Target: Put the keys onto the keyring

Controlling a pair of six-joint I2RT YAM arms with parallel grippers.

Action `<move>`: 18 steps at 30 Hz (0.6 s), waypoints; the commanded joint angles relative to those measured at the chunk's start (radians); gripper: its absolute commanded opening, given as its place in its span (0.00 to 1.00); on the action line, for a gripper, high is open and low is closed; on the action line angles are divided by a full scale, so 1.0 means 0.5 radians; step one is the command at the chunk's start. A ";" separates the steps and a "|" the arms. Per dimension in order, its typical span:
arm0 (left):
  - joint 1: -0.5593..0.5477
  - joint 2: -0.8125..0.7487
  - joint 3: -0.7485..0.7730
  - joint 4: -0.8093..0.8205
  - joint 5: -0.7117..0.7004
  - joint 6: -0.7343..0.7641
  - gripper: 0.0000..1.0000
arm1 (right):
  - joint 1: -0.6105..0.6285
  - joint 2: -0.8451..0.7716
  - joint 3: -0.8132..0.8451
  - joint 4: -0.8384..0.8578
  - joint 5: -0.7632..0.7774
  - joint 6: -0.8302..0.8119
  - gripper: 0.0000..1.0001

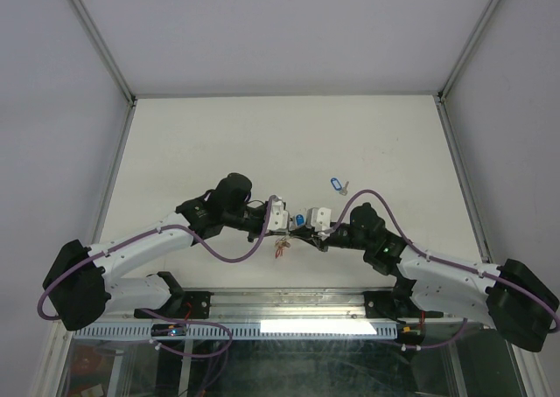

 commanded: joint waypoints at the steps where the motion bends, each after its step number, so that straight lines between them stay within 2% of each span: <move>1: -0.016 -0.048 0.096 0.096 0.059 0.012 0.03 | 0.012 0.011 0.088 0.051 0.050 0.059 0.00; 3: -0.016 -0.048 0.097 0.082 0.062 0.020 0.17 | 0.013 0.000 0.069 0.089 0.048 0.065 0.00; 5: -0.016 -0.048 0.093 0.080 0.060 0.025 0.23 | 0.013 -0.010 0.055 0.122 0.048 0.063 0.00; 12: -0.017 -0.004 0.113 0.075 0.075 0.025 0.22 | 0.013 -0.032 0.038 0.143 0.044 0.064 0.00; 18: -0.015 0.033 0.148 0.074 0.077 0.029 0.16 | 0.013 -0.014 0.039 0.148 0.003 0.054 0.00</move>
